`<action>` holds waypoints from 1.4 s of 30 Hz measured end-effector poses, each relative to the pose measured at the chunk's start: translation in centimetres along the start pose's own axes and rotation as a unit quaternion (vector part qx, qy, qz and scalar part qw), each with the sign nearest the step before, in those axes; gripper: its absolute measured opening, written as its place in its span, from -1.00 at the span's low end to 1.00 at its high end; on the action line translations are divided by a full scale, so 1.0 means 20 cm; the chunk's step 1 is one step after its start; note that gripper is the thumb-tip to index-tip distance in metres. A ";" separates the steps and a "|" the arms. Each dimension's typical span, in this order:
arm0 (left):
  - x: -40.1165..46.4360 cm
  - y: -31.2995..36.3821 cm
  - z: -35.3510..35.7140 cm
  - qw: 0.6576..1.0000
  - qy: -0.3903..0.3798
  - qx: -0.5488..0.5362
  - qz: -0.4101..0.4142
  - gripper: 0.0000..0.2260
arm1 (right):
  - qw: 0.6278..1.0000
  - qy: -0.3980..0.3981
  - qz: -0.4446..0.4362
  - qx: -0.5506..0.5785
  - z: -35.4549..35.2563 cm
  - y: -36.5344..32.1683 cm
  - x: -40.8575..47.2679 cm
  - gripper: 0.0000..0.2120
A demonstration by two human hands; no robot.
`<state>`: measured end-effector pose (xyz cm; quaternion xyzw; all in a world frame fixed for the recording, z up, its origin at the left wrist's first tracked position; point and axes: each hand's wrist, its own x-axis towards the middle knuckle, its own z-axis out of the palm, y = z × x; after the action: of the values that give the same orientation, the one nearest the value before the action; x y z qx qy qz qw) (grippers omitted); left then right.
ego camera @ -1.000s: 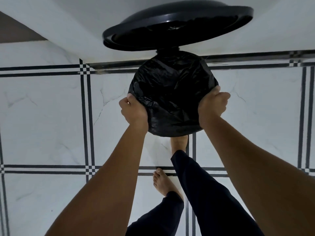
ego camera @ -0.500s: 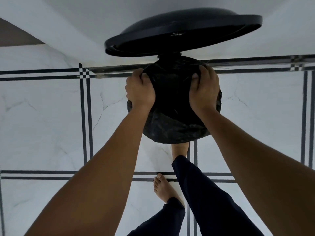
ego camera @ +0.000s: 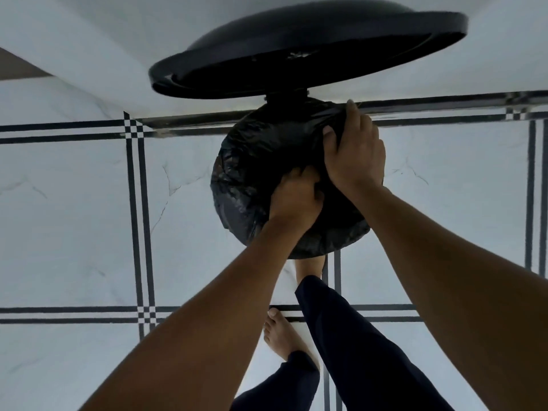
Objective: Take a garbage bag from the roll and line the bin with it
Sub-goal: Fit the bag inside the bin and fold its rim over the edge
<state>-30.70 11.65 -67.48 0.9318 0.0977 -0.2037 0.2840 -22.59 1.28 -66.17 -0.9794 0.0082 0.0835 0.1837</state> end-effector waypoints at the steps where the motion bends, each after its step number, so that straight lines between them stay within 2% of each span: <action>1: 0.02 -0.02 0.04 0.993 -0.070 0.083 -0.043 -0.58 | 1.000 0.005 -0.005 -0.008 0.00 0.00 -0.01 -0.37; 3: 0.06 -0.06 0.07 0.962 -0.176 0.185 -0.091 -0.25 | 1.000 0.012 -0.017 -0.021 0.02 0.01 -0.01 -0.35; 5: 0.07 -0.10 0.09 0.943 -0.234 0.205 -0.120 -0.04 | 0.999 0.016 -0.023 -0.038 0.02 0.01 -0.02 -0.32; 9: 0.08 -0.15 0.13 0.938 -0.268 0.162 -0.148 0.05 | 0.999 0.024 -0.020 -0.040 0.03 0.02 -0.03 -0.30; 11: 0.07 -0.16 0.13 0.958 -0.207 0.136 -0.144 -0.12 | 0.999 0.026 -0.020 -0.031 0.04 0.02 -0.03 -0.30; 14: 0.06 -0.15 0.11 0.989 -0.014 0.140 -0.050 -0.64 | 0.999 0.020 -0.017 -0.026 0.03 0.02 -0.03 -0.30; 16: 0.08 -0.14 0.10 0.994 0.056 0.090 0.011 -0.78 | 0.999 0.018 -0.014 -0.025 0.03 0.01 -0.03 -0.31; 18: 0.12 -0.13 0.10 0.995 0.076 0.059 0.033 -0.85 | 0.999 0.023 -0.013 -0.022 0.04 0.01 -0.03 -0.33; 20: 0.17 -0.10 0.09 0.997 -0.001 0.081 0.006 -0.82 | 0.999 0.031 -0.013 -0.025 0.04 0.01 -0.03 -0.36; 22: 0.24 -0.11 0.10 0.986 -0.092 0.133 -0.044 -0.61 | 0.999 0.037 -0.016 -0.032 0.05 0.02 -0.03 -0.38; 25: 0.30 -0.14 0.10 0.963 -0.193 0.151 -0.112 -0.33 | 0.998 0.047 -0.023 -0.034 0.06 0.03 -0.03 -0.39; 27: 0.34 -0.17 0.13 0.948 -0.240 0.165 -0.130 -0.22 | 0.998 0.053 -0.026 -0.038 0.07 0.03 -0.03 -0.39; 30: 0.37 -0.20 0.17 0.942 -0.259 0.164 -0.139 -0.18 | 0.996 0.064 -0.032 -0.045 0.08 0.02 -0.03 -0.39; 32: 0.36 -0.17 0.17 0.947 -0.241 0.161 -0.138 -0.24 | 0.996 0.065 -0.036 -0.048 0.08 0.03 -0.02 -0.38; 34: 0.31 -0.15 0.14 0.956 -0.202 0.176 -0.118 -0.44 | 0.997 0.057 -0.036 -0.048 0.08 0.03 -0.02 -0.37; 37: 0.17 -0.13 0.05 0.990 -0.063 0.125 -0.020 -0.71 | 0.999 0.029 -0.030 -0.030 0.05 0.02 -0.02 -0.36; 40: -0.01 -0.12 -0.08 0.997 0.044 -0.032 0.060 -0.72 | 1.000 0.019 -0.012 -0.010 0.00 0.00 -0.03 -0.34; 42: -0.12 -0.14 -0.15 0.986 0.106 -0.052 0.119 -0.74 | 0.998 0.058 0.008 -0.015 -0.05 -0.02 -0.09 -0.34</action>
<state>-32.73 15.55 -65.59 0.9371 0.0259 -0.0632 0.3424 -24.15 1.25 -64.76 -0.9852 0.0249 0.0281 0.1671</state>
